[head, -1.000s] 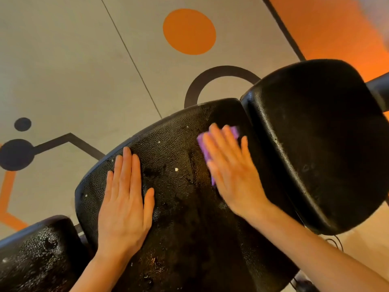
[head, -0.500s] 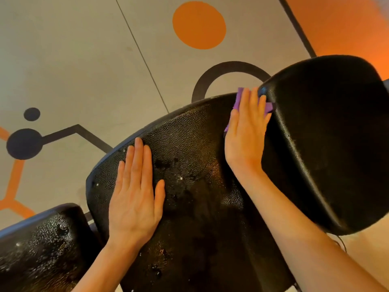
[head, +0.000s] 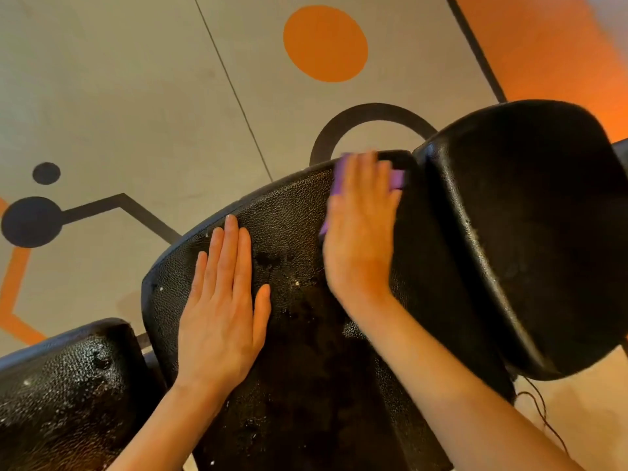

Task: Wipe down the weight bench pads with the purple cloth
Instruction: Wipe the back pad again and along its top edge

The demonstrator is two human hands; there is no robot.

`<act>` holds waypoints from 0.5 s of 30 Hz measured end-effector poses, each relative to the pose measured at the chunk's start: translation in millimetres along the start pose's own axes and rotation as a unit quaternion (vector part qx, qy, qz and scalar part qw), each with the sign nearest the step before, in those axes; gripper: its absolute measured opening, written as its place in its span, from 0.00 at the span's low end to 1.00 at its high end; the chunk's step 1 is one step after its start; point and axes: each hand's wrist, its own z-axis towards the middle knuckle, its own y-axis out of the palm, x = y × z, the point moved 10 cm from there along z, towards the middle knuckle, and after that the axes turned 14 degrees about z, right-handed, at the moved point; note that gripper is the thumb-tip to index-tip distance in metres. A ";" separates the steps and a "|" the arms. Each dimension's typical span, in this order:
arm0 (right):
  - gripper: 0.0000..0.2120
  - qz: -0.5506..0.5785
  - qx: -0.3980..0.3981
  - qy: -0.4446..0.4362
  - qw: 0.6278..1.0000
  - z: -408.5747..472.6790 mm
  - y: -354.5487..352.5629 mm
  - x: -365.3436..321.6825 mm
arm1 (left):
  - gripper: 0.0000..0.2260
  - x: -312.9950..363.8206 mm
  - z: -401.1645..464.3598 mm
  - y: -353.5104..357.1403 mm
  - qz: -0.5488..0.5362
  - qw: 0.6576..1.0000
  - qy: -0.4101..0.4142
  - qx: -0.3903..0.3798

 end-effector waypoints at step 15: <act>0.25 0.028 -0.129 -0.067 0.989 -99.8 -16.5 47.3 | 0.30 -2.3 -0.5 -0.6 -0.020 1.000 -0.003 -0.009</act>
